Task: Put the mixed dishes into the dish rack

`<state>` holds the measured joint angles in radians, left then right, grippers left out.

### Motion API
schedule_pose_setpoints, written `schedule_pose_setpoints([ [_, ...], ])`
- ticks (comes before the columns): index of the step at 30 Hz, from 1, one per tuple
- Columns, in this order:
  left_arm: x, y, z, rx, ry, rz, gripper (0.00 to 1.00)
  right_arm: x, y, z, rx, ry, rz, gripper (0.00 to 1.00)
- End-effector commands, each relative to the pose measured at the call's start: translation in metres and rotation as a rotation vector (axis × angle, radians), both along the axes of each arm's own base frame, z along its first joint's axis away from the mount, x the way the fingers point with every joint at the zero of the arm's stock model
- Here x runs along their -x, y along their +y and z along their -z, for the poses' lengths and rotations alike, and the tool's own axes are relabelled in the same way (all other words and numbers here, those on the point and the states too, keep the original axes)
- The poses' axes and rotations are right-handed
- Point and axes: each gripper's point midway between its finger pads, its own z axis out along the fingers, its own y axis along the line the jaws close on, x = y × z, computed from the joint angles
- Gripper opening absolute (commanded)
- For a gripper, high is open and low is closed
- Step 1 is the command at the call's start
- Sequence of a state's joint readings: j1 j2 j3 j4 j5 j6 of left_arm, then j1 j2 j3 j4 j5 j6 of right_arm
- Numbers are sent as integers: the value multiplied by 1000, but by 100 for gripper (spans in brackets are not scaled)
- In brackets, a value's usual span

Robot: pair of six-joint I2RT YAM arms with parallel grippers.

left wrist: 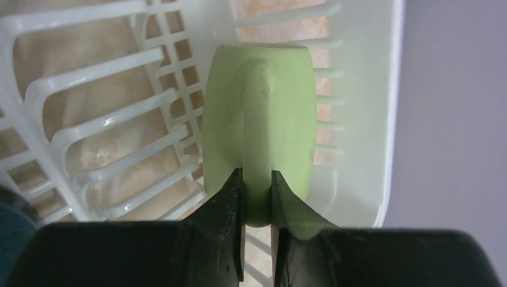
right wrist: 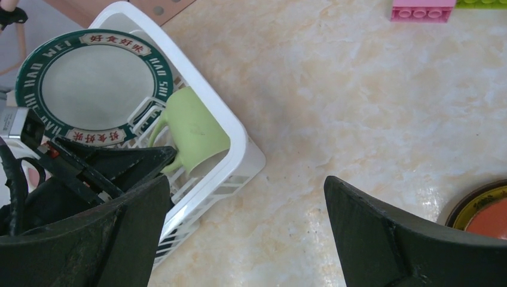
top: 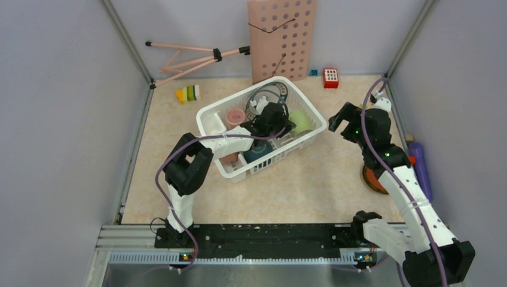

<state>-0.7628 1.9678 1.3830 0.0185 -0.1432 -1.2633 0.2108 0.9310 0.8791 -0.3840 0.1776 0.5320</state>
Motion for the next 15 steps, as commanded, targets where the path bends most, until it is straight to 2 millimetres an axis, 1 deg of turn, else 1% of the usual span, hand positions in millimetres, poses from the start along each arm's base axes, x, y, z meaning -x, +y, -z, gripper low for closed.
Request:
schedule_pose_setpoints([
  [1, -12, -13, -147, 143, -452, 104, 0, -11, 17, -44, -29, -108, -97, 98],
  [3, -7, -14, -165, 135, -529, 149, 0, -12, 22, -50, -35, -115, -125, 98],
  [5, -2, -13, -173, 113, -576, 178, 0, -13, 26, -53, -42, -118, -150, 98],
  [8, 7, -5, -179, 65, -637, 214, 0, -13, 39, -58, -53, -134, -226, 98],
  [10, 17, 1, -183, 17, -699, 256, 0, -15, 45, -61, -71, -135, -257, 98],
  [12, 28, 9, -188, -48, -764, 301, 0, -18, 50, -62, -89, -120, -272, 99],
  [15, 51, 16, -185, -164, -870, 429, 0, -26, 55, -63, -147, -52, -249, 99],
])
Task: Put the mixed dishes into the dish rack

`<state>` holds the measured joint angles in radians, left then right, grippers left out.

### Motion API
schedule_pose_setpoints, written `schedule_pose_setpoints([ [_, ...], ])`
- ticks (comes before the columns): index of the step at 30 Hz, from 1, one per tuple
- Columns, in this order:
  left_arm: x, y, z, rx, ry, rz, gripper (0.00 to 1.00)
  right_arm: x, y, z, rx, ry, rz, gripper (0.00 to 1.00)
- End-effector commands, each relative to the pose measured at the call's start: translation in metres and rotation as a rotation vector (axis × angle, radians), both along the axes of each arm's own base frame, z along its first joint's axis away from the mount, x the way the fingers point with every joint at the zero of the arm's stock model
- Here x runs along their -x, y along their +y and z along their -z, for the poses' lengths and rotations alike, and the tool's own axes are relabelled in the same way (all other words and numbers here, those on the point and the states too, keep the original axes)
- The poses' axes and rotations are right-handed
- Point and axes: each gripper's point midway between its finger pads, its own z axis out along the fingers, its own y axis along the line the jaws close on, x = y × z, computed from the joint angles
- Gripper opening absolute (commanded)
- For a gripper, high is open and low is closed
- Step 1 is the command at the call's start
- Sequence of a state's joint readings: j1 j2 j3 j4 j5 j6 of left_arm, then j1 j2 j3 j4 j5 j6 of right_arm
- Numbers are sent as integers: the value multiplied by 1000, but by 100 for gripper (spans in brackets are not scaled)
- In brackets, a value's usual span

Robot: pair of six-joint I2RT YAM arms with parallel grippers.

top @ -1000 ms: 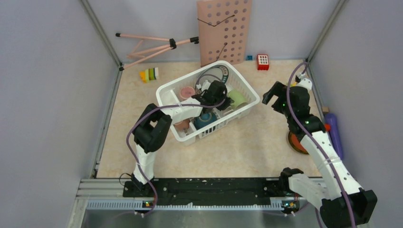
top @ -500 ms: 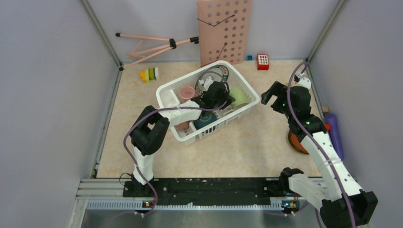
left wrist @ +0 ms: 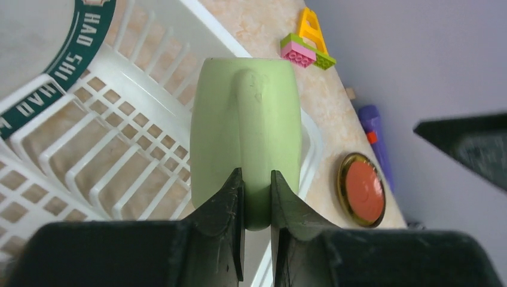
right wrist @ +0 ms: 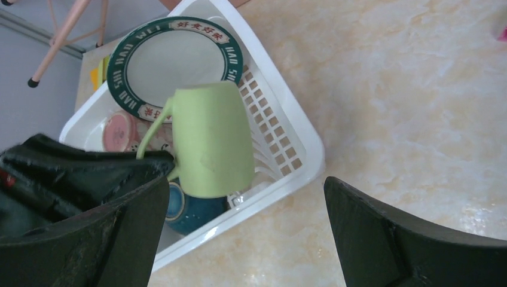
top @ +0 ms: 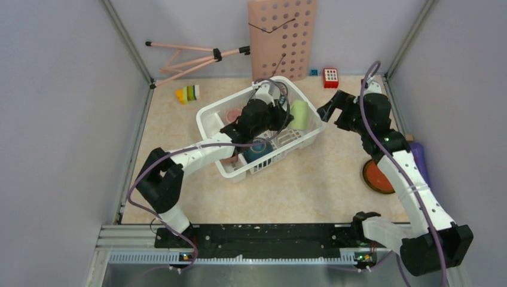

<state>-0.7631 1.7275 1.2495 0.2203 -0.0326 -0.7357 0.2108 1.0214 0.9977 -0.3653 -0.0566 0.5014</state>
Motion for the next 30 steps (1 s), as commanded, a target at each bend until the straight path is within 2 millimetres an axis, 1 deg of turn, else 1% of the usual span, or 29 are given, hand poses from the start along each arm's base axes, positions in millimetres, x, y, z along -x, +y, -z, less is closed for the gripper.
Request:
schedule_pose_setpoints([
  [1, 33, 8, -86, -41, -415, 166, 0, -15, 15, -30, -107, 32, -15, 99],
  [4, 46, 21, -79, -134, -563, 217, 0, -21, 27, -18, -163, 219, 39, 99],
  [5, 48, 25, -81, -143, -620, 214, 0, -22, 34, -13, -149, 279, 56, 99],
  [6, 52, 27, -82, -150, -688, 223, 0, -18, 37, -5, -123, 352, 81, 99],
  [7, 54, 31, -88, -150, -764, 209, 0, -18, 42, -3, -108, 391, 87, 99],
  [8, 54, 35, -85, -160, -795, 197, 0, -19, 49, 1, -115, 431, 84, 99],
  [11, 53, 36, -77, -243, -892, 217, 0, -17, 71, 11, -187, 528, 20, 99],
  [14, 56, 33, -76, -301, -1006, 255, 0, -13, 84, 19, -241, 593, -18, 99],
  [18, 56, 33, -76, -338, -1069, 260, 0, -11, 94, 30, -274, 663, -45, 99],
  [20, 60, 30, -75, -340, -1091, 283, 0, -12, 101, 36, -300, 695, -64, 99],
  [23, 62, 28, -74, -341, -1105, 295, 0, -14, 111, 38, -342, 716, -97, 99],
  [25, 61, 29, -73, -345, -1108, 291, 0, -16, 113, 38, -360, 712, -98, 99],
  [28, 62, 30, -77, -336, -1126, 280, 0, -17, 117, 43, -386, 732, -95, 98],
  [30, 63, 30, -78, -334, -1135, 276, 0, -17, 121, 47, -403, 750, -109, 90],
])
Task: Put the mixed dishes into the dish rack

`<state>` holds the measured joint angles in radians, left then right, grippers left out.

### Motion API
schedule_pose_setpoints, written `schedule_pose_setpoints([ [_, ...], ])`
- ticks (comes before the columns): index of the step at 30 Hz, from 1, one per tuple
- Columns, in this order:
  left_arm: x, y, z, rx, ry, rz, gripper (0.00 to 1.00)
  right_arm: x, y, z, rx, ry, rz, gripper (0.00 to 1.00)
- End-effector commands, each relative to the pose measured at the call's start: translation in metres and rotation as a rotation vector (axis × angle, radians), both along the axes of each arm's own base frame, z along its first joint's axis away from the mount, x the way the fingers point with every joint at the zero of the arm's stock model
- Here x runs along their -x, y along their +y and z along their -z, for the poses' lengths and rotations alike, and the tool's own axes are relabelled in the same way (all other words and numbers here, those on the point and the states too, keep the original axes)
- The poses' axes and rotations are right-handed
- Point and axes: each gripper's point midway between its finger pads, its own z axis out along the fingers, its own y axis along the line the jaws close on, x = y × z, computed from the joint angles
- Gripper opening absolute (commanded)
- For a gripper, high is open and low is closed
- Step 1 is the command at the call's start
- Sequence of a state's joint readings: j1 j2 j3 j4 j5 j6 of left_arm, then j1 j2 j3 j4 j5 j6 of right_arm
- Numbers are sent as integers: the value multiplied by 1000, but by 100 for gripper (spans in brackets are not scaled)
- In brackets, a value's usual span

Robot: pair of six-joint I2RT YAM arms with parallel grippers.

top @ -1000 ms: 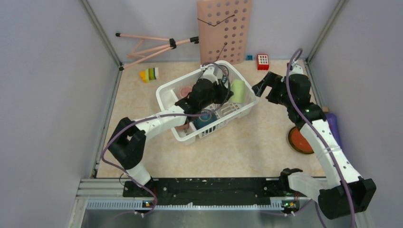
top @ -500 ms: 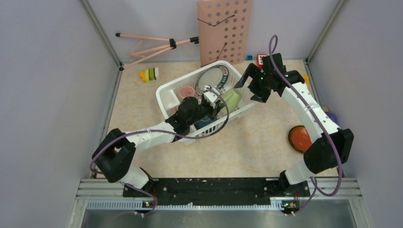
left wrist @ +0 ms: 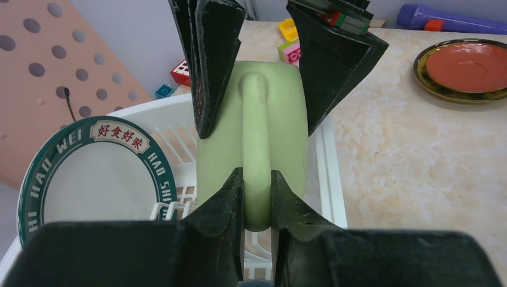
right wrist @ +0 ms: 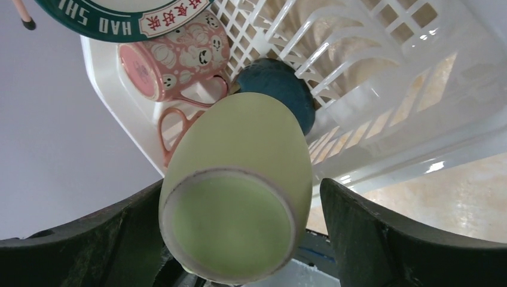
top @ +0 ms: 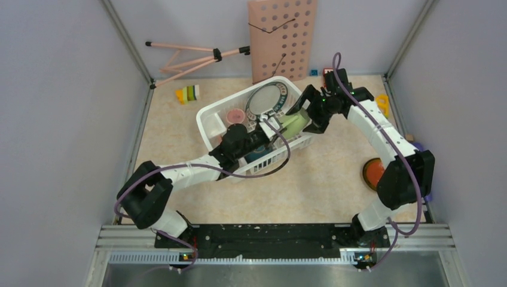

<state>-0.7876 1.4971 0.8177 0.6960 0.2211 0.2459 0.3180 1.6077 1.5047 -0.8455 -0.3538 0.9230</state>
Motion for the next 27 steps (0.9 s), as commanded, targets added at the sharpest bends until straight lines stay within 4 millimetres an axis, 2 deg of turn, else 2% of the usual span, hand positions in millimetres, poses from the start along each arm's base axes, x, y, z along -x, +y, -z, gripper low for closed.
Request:
schedule_pose_setpoints([
  [1, 4, -1, -66, 154, -209, 15, 0, -5, 15, -5, -91, 5, -13, 78],
  [5, 3, 3, -64, 157, -206, -6, 0, -10, 23, -10, -153, -25, -17, 25],
  [7, 2, 8, -65, 182, -201, -30, 0, -14, 22, -13, -147, -48, -1, 11],
  [9, 0, 14, -68, 224, -172, -64, 5, -19, 17, -13, -120, -71, 28, 5],
  [10, -1, 17, -68, 239, -149, -81, 16, -21, 16, -14, -114, -82, 40, 3],
  [11, -1, 19, -66, 243, -128, -94, 21, -23, 16, -15, -110, -94, 50, 0],
  [15, -5, 34, -57, 242, -77, -171, 36, -30, 22, -16, -76, -132, 72, 0],
  [17, -8, 46, -54, 255, -56, -234, 55, -33, 27, -16, -68, -144, 81, 0],
  [19, -14, 57, -51, 256, -4, -307, 79, -38, 33, -16, -55, -165, 90, 0],
  [20, -17, 64, -52, 264, 31, -354, 87, -41, 36, -18, -42, -183, 96, 0],
  [23, -14, 78, -51, 240, 115, -412, 91, -51, 44, -19, -2, -217, 108, 0],
  [27, -3, 99, -64, 286, 212, -483, 91, -65, 60, -15, 67, -271, 109, 0],
])
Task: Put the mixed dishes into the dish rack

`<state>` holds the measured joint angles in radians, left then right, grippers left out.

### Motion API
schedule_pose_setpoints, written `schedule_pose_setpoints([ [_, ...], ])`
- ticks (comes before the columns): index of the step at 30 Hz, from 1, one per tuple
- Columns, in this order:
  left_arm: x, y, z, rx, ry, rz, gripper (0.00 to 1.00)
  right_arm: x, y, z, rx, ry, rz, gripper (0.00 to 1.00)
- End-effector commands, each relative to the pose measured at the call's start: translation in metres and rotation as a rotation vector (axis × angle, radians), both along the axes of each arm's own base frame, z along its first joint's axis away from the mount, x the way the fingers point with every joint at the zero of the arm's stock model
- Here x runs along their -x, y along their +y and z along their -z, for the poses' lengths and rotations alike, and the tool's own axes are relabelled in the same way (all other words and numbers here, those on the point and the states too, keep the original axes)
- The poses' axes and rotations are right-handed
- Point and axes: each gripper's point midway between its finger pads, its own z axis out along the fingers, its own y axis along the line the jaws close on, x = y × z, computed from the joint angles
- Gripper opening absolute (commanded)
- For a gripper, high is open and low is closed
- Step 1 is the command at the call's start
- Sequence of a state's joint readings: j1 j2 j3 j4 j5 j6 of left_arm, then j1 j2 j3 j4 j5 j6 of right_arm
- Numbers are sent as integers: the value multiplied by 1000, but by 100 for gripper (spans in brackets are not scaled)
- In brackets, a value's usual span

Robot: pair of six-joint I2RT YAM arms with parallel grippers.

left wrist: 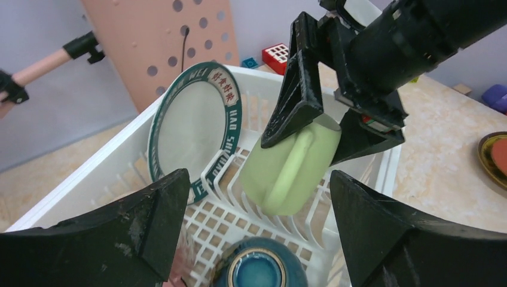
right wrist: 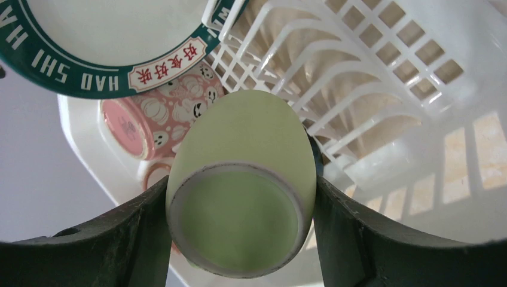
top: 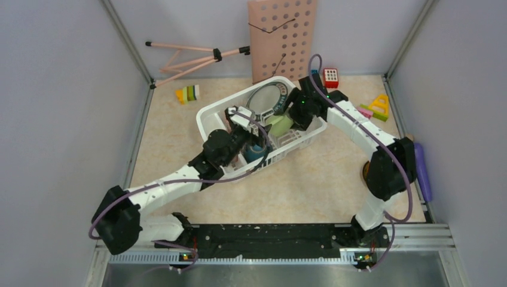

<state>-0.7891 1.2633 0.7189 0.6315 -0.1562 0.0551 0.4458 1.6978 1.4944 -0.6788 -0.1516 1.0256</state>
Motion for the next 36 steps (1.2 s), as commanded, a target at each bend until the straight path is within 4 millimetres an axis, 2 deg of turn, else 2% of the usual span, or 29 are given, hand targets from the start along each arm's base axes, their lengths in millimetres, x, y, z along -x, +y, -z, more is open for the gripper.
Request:
schedule_pose_setpoints([
  [1, 5, 34, -30, 119, 135, -155, 91, -38, 28, -44, 24, -220, 26, 0],
  [7, 25, 86, -37, 263, 352, -365, 91, -53, 64, -36, 180, -313, -44, 0],
  [14, 46, 137, -44, 318, 350, -503, 96, -55, 86, -19, 261, -354, -91, 0],
  [17, 50, 152, -43, 320, 344, -548, 96, -52, 93, -8, 266, -363, -116, 0],
  [23, 51, 165, -36, 312, 342, -601, 96, -44, 111, 15, 284, -385, -197, 0],
  [28, 50, 166, -29, 315, 350, -606, 96, -41, 114, 38, 315, -404, -199, 0],
  [34, 47, 164, -24, 300, 363, -608, 96, -36, 114, 55, 383, -376, -204, 0],
  [35, 47, 164, -24, 301, 365, -610, 96, -35, 113, 56, 403, -375, -203, 6],
  [36, 46, 164, -23, 300, 367, -612, 96, -33, 114, 56, 417, -374, -205, 21],
])
